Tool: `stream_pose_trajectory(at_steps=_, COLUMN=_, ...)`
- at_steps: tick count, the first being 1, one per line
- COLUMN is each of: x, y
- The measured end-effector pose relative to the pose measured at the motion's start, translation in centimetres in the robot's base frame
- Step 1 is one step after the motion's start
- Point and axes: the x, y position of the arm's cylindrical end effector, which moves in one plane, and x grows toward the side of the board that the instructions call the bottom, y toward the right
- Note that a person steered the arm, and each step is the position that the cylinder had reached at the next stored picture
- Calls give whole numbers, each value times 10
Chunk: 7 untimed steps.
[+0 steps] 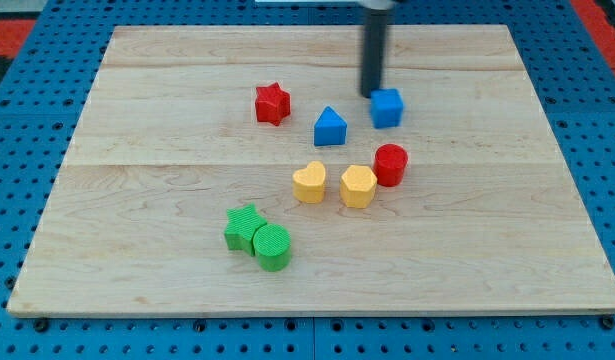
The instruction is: Push the yellow blocks and red circle towards the red star
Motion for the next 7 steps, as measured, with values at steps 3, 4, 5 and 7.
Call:
stream_pose_trajectory(at_steps=3, x=152, y=66)
stream_pose_trajectory(at_steps=4, x=154, y=-38)
stream_pose_trajectory(at_steps=5, x=139, y=-108)
stream_pose_trajectory(at_steps=7, x=170, y=-144)
